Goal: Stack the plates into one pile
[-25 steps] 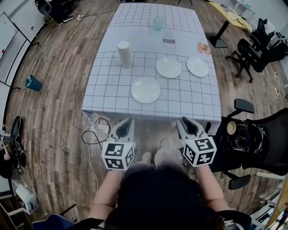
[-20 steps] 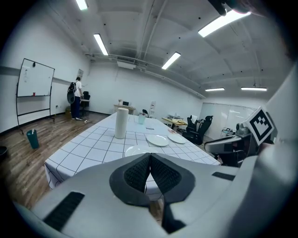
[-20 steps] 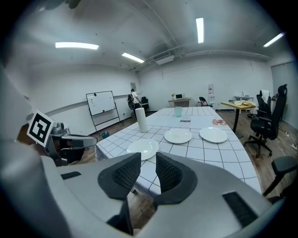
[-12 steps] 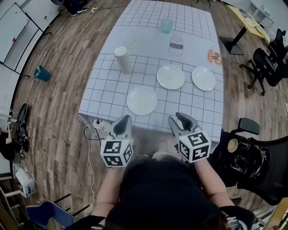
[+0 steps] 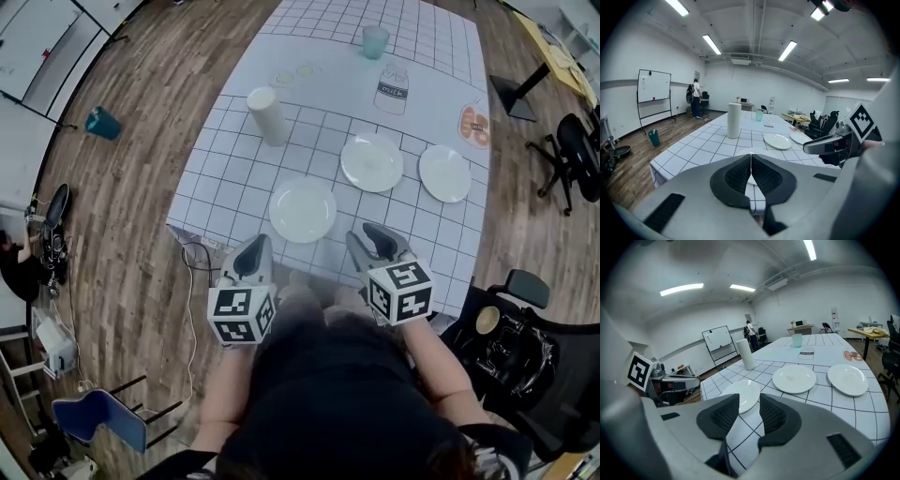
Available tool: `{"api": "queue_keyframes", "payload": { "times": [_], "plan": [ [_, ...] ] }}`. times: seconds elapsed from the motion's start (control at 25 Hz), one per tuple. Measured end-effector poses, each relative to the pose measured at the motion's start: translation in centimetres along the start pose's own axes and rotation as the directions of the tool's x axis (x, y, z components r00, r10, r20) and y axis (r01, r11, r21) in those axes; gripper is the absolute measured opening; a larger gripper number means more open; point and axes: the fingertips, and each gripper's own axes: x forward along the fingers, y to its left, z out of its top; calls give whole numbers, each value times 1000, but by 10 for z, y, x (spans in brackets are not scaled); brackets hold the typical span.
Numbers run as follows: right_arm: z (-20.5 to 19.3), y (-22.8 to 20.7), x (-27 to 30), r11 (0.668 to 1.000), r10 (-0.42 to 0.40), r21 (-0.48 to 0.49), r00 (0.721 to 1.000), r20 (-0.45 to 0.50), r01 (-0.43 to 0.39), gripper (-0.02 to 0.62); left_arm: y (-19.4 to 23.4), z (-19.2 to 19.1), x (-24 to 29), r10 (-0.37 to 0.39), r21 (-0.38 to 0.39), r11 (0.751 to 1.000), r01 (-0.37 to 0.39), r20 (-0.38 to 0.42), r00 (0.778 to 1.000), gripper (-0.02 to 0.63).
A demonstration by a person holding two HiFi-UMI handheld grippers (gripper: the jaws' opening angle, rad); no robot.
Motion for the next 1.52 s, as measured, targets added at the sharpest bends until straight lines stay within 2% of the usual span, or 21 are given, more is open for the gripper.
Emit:
{"api": "queue_keyframes", "payload": {
  "times": [0.28, 0.48, 0.56, 0.96, 1.12, 1.52],
  "plan": [
    [-3, 1, 44, 997, -7, 78, 997, -76, 13, 135, 23, 9, 31, -49, 42, 998, 51, -43, 998, 28],
    [-14, -3, 71, 990, -51, 125, 987, -153, 71, 136, 39, 8, 54, -103, 112, 987, 114, -96, 990, 28],
    [-18, -5, 81, 984, -68, 149, 982, -178, 96, 135, 44, 7, 63, -133, 114, 983, 146, -113, 985, 28],
    [-32, -17, 110, 938, -187, 235, 942, -277, 255, 152, 57, -3, 96, -262, 91, 955, 282, -181, 948, 28],
    [-37, -15, 114, 918, -201, 274, 932, -300, 287, 152, 56, -7, 103, -310, 96, 938, 333, -201, 929, 28],
    [-39, -19, 117, 896, -302, 234, 905, -300, 376, 129, 53, -19, 115, -383, 99, 903, 418, -254, 888, 28]
  ]
}}
